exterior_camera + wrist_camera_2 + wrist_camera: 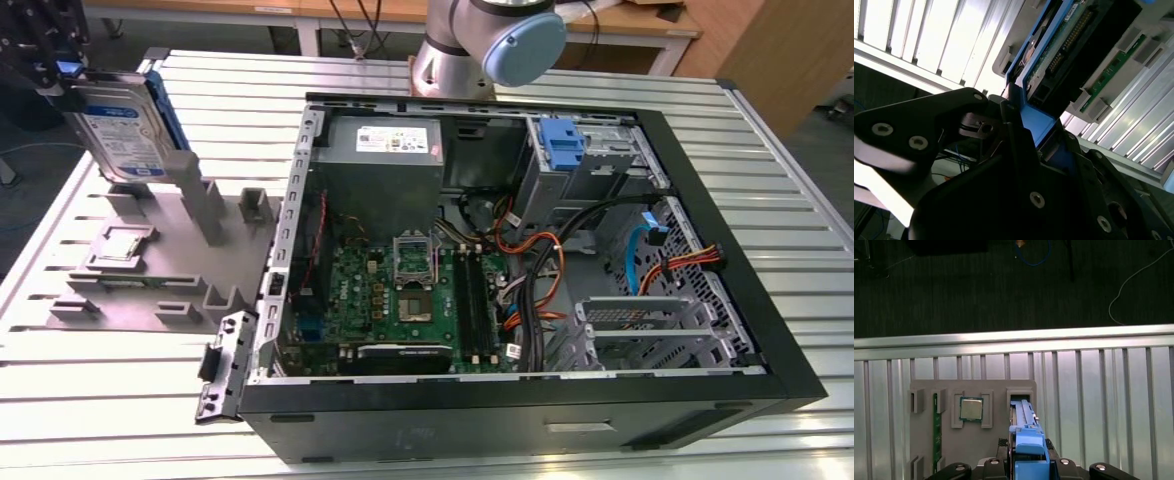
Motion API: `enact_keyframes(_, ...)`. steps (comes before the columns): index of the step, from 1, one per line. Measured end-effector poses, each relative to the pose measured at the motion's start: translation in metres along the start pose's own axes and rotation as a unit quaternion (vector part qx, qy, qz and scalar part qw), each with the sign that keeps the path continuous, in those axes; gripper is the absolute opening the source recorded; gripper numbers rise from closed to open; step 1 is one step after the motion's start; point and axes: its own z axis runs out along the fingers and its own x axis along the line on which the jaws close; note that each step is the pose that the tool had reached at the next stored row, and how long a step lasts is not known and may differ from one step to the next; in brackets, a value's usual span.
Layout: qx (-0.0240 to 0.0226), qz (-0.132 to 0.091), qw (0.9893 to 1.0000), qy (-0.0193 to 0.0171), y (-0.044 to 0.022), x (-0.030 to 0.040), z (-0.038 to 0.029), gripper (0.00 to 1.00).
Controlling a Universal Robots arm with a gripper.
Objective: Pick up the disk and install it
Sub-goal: 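Pick up the disk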
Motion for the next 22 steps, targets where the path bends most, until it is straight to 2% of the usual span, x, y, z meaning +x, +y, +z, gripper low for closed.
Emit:
enact_keyframes(6, -0.0001, 0.0, 1.0, 0.0001, 0.0, 0.0, -0.002, 0.36)
enact_keyframes(22, 0.0, 0.0, 1.0, 0.0, 0.0, -0.0001, -0.0162, 0.36)
